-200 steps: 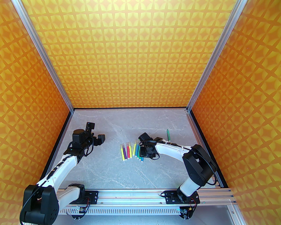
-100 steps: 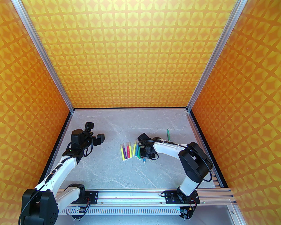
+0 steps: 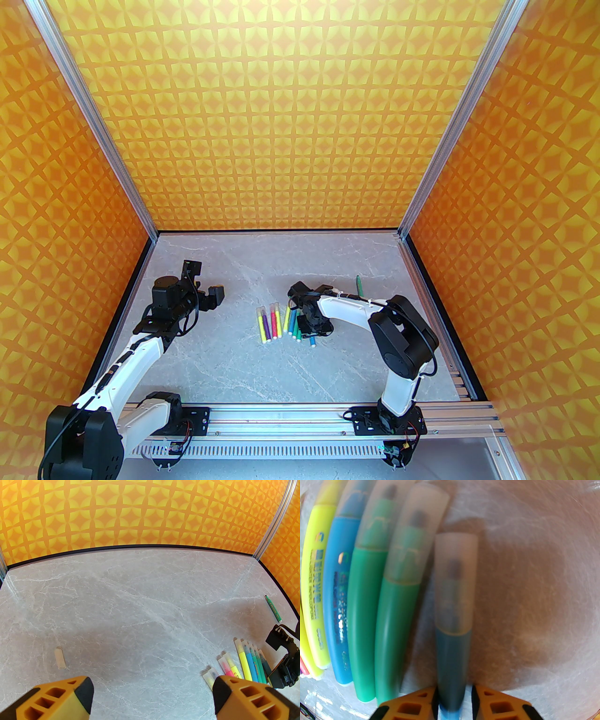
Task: Open the pen caps
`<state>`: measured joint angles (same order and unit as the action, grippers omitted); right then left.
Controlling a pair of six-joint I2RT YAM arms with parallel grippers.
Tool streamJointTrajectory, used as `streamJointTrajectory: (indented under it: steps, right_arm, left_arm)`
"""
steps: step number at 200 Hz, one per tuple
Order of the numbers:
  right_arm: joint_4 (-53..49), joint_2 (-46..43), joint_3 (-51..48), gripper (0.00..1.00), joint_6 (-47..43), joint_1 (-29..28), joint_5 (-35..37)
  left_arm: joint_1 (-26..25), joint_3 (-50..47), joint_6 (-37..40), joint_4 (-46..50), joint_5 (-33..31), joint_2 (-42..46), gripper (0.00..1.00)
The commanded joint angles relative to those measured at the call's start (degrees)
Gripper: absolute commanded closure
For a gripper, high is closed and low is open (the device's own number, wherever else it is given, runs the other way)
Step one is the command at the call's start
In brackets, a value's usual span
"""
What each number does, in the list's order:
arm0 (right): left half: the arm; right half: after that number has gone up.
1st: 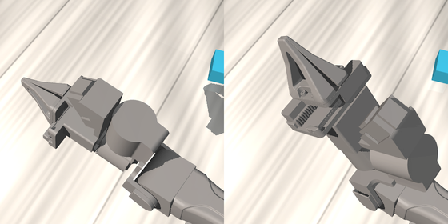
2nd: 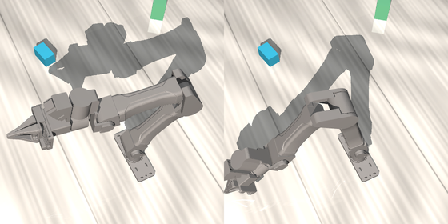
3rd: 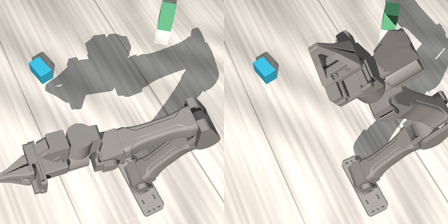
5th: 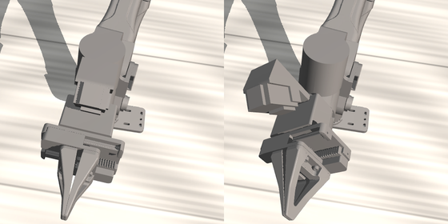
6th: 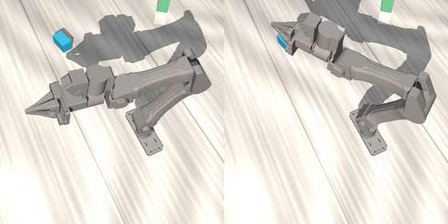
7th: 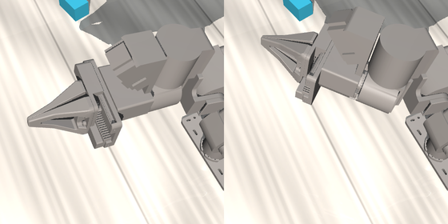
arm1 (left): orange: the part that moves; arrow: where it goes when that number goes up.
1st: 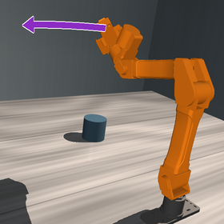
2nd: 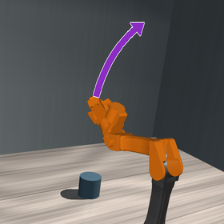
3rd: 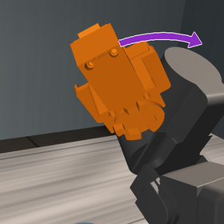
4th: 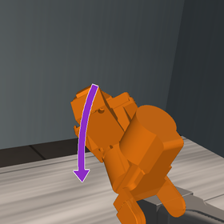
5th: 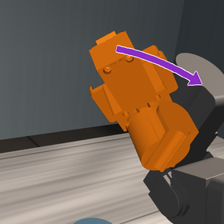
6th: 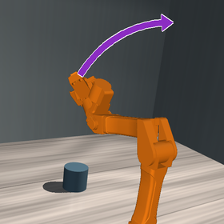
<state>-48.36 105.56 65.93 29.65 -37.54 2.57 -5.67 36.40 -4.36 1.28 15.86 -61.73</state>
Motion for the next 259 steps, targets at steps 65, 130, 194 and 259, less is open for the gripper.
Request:
streamJointTrajectory:
  steps: [65, 130, 194, 259]
  right_arm:
    - [0.9, 5.2, -1.0, 0.77, -1.6, 0.2, 4.5]
    - [2.1, 3.9, -2.6, 0.90, -1.5, 0.2, 5.1]
    - [-1.1, -4.1, -2.5, 1.00, -2.5, 0.2, 11.2]
    - [7.4, -17.2, -6.2, 1.00, -11.9, 0.1, 4.2]
  left_arm:
    - [-0.7, 0.0, 0.6, 1.5, -0.4, 0.8, 0.12]
    - [-1.6, 0.3, 1.2, 2.0, -0.4, 0.5, 0.12]
    - [-4.3, 2.6, 0.8, 3.8, -0.3, -1.2, 0.13]
    - [-7.4, 5.5, -1.9, 5.4, 4.5, -5.5, 0.15]
